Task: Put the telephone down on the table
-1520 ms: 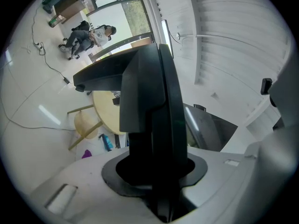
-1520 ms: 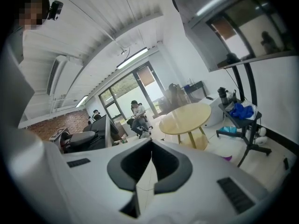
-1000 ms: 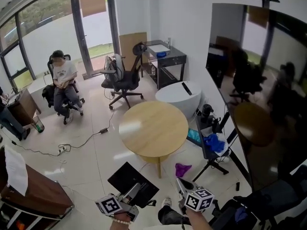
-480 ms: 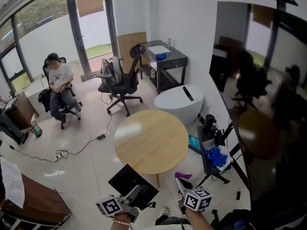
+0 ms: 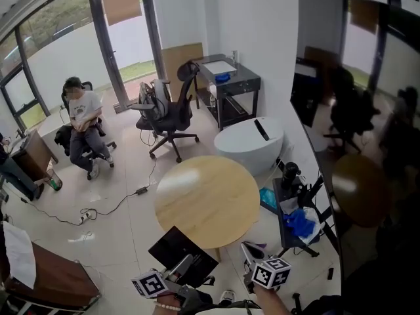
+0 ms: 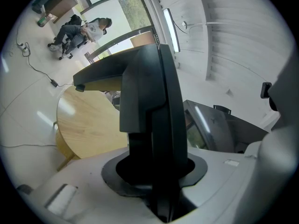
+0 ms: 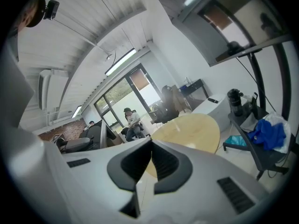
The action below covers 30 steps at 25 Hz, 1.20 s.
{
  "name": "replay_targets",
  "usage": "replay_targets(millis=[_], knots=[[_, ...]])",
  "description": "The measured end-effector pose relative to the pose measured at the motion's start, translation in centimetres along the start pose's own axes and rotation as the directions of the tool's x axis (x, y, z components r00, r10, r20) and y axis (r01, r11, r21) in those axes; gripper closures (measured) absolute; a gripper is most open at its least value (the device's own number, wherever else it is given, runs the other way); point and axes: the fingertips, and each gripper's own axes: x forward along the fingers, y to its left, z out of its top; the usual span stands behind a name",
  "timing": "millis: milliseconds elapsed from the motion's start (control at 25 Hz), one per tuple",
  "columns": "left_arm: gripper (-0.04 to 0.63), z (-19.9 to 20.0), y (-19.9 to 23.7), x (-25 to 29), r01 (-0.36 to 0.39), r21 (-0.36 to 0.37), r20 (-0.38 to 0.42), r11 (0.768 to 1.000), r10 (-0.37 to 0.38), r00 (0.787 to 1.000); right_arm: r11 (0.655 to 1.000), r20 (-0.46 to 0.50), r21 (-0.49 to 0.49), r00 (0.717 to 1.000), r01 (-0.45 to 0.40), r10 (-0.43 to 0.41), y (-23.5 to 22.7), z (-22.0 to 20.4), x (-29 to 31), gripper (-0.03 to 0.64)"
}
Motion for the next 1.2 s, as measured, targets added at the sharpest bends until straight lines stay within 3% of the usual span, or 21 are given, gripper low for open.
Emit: replay_targets(millis=[520,880,1200], knots=[[0.433,2.2,4.3,1.2,-0.066,-0.001,-0.026,0.998,0.066,0.997,1.000,-0.055,-0.004,0.998,-0.028,0.028,0.4,-0.2,4.7,0.617],[0.433,4.1,8.0,7.0,-0.046,0.025,-0.142,0.999,0.049,0.989,0.997,-0.036,-0.022,0.996,0.076,-0.077,-2.8,2.3,6.6,0.617],[0.433,5.3,12.5,13.4,-0.035,0.044,-0.300,0.998,0.047,0.953,0.990,-0.025,-0.028,0.990,0.138,-0.138,-4.1,5.3,10.3,0.617]])
